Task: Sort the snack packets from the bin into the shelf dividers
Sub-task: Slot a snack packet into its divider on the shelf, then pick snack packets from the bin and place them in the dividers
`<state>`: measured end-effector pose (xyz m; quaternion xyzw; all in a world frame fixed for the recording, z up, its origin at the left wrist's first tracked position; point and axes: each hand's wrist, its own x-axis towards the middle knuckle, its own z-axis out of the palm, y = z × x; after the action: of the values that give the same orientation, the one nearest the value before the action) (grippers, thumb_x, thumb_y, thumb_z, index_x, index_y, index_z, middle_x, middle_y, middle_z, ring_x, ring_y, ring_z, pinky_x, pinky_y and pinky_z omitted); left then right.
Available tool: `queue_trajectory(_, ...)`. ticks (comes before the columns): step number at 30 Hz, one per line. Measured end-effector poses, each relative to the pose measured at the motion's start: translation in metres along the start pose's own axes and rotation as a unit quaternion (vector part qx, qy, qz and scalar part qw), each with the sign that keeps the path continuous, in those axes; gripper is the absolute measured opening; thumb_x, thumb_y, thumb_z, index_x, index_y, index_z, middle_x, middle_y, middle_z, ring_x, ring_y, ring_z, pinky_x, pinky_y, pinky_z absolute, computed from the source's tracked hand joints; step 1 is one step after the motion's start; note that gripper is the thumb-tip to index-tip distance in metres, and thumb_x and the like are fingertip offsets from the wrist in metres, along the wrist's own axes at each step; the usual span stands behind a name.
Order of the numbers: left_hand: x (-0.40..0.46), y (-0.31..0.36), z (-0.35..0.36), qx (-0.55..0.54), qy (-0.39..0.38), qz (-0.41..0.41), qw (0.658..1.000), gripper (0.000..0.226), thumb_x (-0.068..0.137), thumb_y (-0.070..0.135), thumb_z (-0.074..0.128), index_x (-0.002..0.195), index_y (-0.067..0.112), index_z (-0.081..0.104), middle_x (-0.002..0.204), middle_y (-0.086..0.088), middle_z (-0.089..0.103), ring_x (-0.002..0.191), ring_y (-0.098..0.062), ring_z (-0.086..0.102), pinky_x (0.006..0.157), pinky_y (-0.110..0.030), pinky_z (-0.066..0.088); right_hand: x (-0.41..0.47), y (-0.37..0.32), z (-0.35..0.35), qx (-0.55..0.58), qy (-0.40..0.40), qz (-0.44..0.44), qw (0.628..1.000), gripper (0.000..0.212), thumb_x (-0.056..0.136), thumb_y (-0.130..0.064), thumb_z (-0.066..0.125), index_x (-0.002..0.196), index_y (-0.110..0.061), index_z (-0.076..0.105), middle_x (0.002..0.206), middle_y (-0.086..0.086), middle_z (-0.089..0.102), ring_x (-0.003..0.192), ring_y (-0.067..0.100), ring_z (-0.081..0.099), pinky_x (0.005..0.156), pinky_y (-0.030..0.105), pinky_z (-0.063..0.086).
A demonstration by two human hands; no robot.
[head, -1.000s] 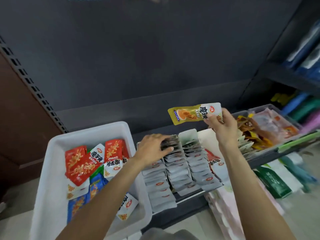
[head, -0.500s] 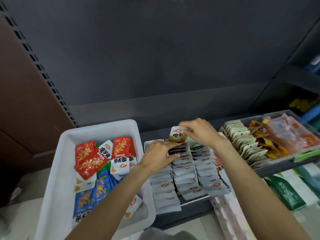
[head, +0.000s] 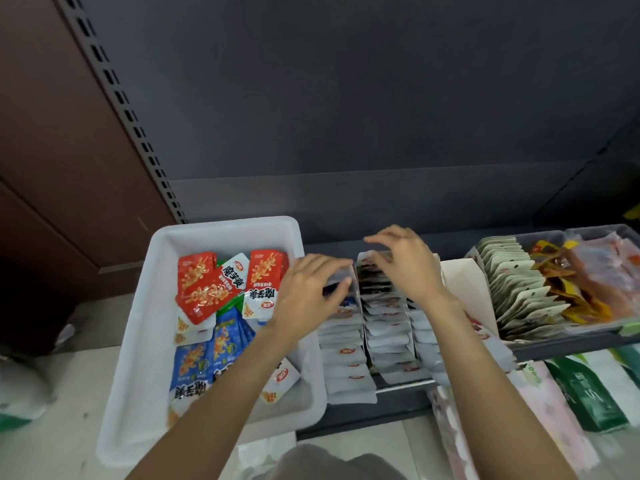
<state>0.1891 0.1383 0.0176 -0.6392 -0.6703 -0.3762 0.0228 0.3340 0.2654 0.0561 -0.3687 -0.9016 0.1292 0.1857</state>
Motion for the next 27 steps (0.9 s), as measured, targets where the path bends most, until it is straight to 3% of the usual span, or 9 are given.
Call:
queue_trajectory(2, -0.023, -0.016, -0.020, -0.012, 0.093, -0.041, 0.995, 0.024, 0.090, 0.030, 0.051, 0.098, 0.016, 0.069, 0.092, 0.005, 0.069, 0.085, -0.009, 0.059, 0.081, -0.025, 0.042, -0.020, -0.026, -0.002, 0.128, 0.062, -0.005, 0.990, 0.024, 0.087, -0.013, 0.065, 0.110, -0.018, 0.069, 0.102, -0.004, 0.064, 0.094, 0.011, 0.058, 0.083, 0.017, 0.043)
queue_trajectory(4, -0.050, -0.037, -0.041, 0.002, 0.107, -0.092, 0.990, 0.024, 0.090, 0.028, 0.050, 0.091, 0.013, 0.068, 0.085, 0.004, 0.068, 0.076, -0.007, 0.057, 0.072, -0.024, 0.044, -0.035, -0.057, 0.006, 0.221, 0.016, -0.015, 0.975, 0.025, 0.086, -0.011, 0.066, 0.109, -0.018, 0.070, 0.095, -0.008, 0.063, 0.083, 0.001, 0.060, 0.076, 0.010, 0.045)
queue_trajectory(7, -0.092, -0.075, -0.062, 0.061, 0.003, -0.199, 0.978, 0.017, 0.085, 0.026, 0.060, 0.097, 0.015, 0.065, 0.084, 0.001, 0.066, 0.076, -0.017, 0.060, 0.064, -0.029, 0.051, -0.044, -0.102, 0.043, 0.244, -0.130, -0.035, 0.961, 0.023, 0.087, -0.012, 0.065, 0.109, -0.018, 0.070, 0.095, -0.007, 0.069, 0.079, 0.002, 0.063, 0.075, 0.013, 0.048)
queue_trajectory(10, -0.123, -0.100, -0.070, 0.117, -0.134, -0.282, 0.943, 0.035, 0.079, 0.024, 0.071, 0.112, 0.019, 0.061, 0.106, -0.002, 0.063, 0.098, -0.025, 0.059, 0.077, -0.037, 0.053, -0.045, -0.134, 0.096, 0.174, -0.285, -0.015, 0.942, 0.026, 0.091, -0.017, 0.060, 0.116, -0.015, 0.066, 0.106, 0.001, 0.070, 0.090, 0.013, 0.066, 0.085, 0.029, 0.052)
queue_trajectory(14, -0.139, -0.109, -0.075, 0.149, -0.292, -0.343, 0.880, 0.067, 0.079, 0.039, 0.070, 0.136, 0.024, 0.039, 0.132, 0.000, 0.043, 0.127, -0.020, 0.037, 0.093, -0.035, 0.046, -0.044, -0.156, 0.139, 0.040, -0.352, -0.013, 0.935, 0.027, 0.093, -0.023, 0.055, 0.114, -0.006, 0.059, 0.111, 0.010, 0.065, 0.099, 0.026, 0.062, 0.080, 0.036, 0.052)
queue_trajectory(16, -0.141, -0.111, -0.073, 0.153, -0.312, -0.347, 0.871, 0.072, 0.078, 0.039, 0.070, 0.139, 0.024, 0.034, 0.136, -0.001, 0.037, 0.131, -0.021, 0.030, 0.094, -0.036, 0.046, -0.045, -0.165, 0.150, -0.009, -0.368, -0.020, 0.930, 0.033, 0.094, -0.029, 0.055, 0.114, -0.003, 0.055, 0.113, 0.012, 0.061, 0.101, 0.028, 0.060, 0.073, 0.033, 0.046)
queue_trajectory(18, -0.142, -0.113, -0.071, 0.151, -0.309, -0.341, 0.875, 0.071, 0.079, 0.039, 0.069, 0.139, 0.021, 0.035, 0.137, -0.004, 0.035, 0.131, -0.023, 0.028, 0.095, -0.037, 0.046, -0.048, -0.175, 0.160, -0.035, -0.365, -0.016, 0.930, 0.038, 0.093, -0.029, 0.058, 0.118, -0.002, 0.051, 0.118, 0.013, 0.058, 0.106, 0.029, 0.058, 0.078, 0.035, 0.045)
queue_trajectory(22, -0.141, -0.116, -0.069, 0.151, -0.303, -0.334, 0.880, 0.072, 0.079, 0.039, 0.070, 0.139, 0.019, 0.035, 0.135, -0.006, 0.036, 0.129, -0.026, 0.031, 0.096, -0.036, 0.046, -0.052, -0.189, 0.182, -0.001, -0.334, 0.076, 0.939, 0.041, 0.089, -0.011, 0.060, 0.124, -0.002, 0.042, 0.123, 0.015, 0.054, 0.112, 0.032, 0.055, 0.083, 0.038, 0.046)
queue_trajectory(27, -0.142, -0.121, -0.070, 0.140, -0.288, -0.339, 0.885, 0.070, 0.080, 0.034, 0.070, 0.139, 0.022, 0.036, 0.137, -0.003, 0.035, 0.129, -0.025, 0.032, 0.092, -0.037, 0.047, -0.043, -0.178, 0.172, 0.009, -0.290, 0.102, 0.951, 0.016, 0.090, -0.006, 0.052, 0.105, -0.002, 0.057, 0.109, 0.014, 0.060, 0.103, 0.032, 0.058, 0.072, 0.035, 0.045)
